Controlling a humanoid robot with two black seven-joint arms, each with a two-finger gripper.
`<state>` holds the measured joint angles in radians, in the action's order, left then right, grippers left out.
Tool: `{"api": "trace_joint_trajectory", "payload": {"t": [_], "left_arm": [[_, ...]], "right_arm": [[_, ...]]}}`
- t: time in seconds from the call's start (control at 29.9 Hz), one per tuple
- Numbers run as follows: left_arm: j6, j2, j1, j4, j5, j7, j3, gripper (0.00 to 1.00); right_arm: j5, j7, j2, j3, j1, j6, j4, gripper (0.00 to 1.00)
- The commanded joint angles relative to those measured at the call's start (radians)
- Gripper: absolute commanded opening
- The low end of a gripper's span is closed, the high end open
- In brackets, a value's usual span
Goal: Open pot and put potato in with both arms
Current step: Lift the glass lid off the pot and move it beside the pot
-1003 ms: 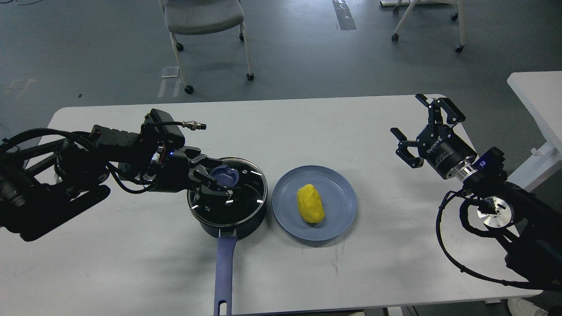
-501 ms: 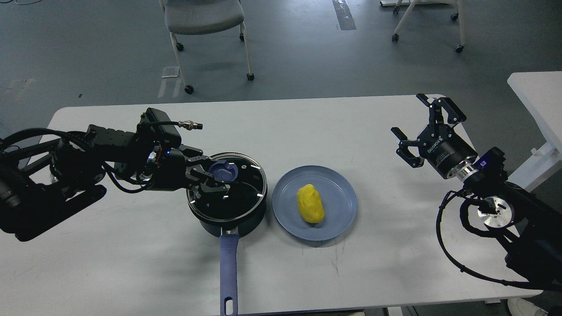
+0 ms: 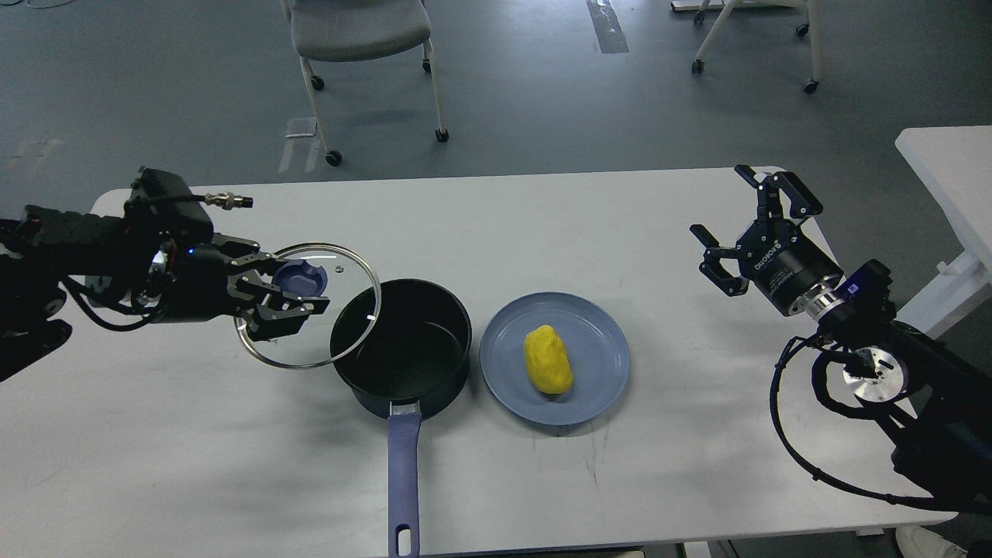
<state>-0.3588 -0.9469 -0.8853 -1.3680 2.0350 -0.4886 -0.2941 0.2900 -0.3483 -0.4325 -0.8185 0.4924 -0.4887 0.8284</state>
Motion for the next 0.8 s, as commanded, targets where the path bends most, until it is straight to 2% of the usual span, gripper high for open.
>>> {"api": "trace_joint_trajectory", "payload": {"t": [0.0, 0.3, 0.77], "left_arm": [[0.023, -0.049, 0.041, 0.004, -0.001, 0.0, 0.004, 0.56], [0.058, -0.064, 0.114, 0.053, -0.001, 0.0, 0.006, 0.57], [0.06, -0.059, 0.13, 0.099, -0.019, 0.0, 0.006, 0.57]], "right_arm": [[0.0, 0.0, 0.001, 0.001, 0.0, 0.0, 0.0, 1.0], [-0.002, 0.0, 0.001, -0.001, 0.0, 0.0, 0.0, 1.0], [0.0, 0.0, 0.001, -0.001, -0.003, 0.0, 0.0, 1.0]]}}
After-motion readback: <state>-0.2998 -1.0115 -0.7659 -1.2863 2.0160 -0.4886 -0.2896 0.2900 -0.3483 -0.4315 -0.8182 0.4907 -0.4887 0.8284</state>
